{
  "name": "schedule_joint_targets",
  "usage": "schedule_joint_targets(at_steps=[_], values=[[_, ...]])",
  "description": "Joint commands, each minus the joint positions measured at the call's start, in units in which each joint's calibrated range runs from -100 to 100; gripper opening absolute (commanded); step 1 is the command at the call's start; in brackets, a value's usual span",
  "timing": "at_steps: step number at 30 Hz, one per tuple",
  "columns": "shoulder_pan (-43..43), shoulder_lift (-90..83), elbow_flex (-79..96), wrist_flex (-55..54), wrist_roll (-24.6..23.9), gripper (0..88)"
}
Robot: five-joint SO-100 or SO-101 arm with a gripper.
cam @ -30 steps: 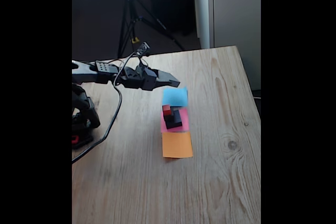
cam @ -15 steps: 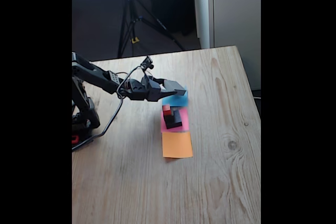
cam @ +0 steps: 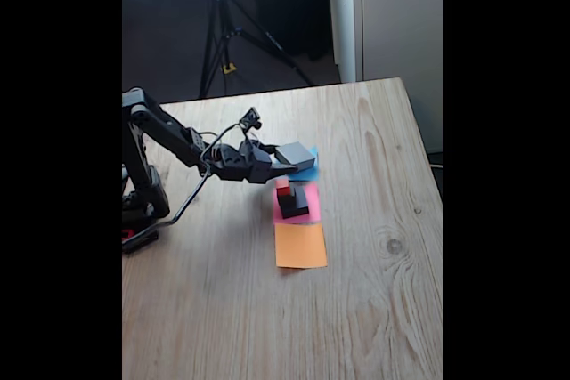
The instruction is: Tower of hanoi
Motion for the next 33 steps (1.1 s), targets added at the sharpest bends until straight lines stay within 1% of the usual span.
schedule_joint_targets(at_steps=[1, 4, 10, 15, 19, 20, 21, 23, 25, 27, 29, 30, 33], values=[[0.16, 0.32, 0.71, -2.83, 0.52, 29.0], [-0.01, 0.85, 0.98, -3.88, 0.52, 34.3], [0.58, 0.55, 0.44, -4.78, 0.52, 48.5], [0.16, -0.13, -1.84, -4.61, 0.52, 51.7], [-1.35, -2.40, -5.29, -1.70, 0.52, 50.8], [-1.68, -3.16, -6.02, -1.13, 0.52, 48.9], [-1.93, -3.92, -6.65, -0.49, 0.52, 44.5], [-2.35, -5.73, -7.11, 0.97, 0.52, 32.4], [-2.60, -7.85, -7.02, 2.51, 0.52, 28.0], [-3.10, -10.27, -6.65, 3.72, 0.52, 18.4], [-3.27, -13.15, -6.56, 5.83, 0.52, 11.2], [-3.27, -14.89, -6.56, 7.45, 0.52, 8.6], [-3.02, -20.57, -6.74, 14.49, 0.52, 4.7]])
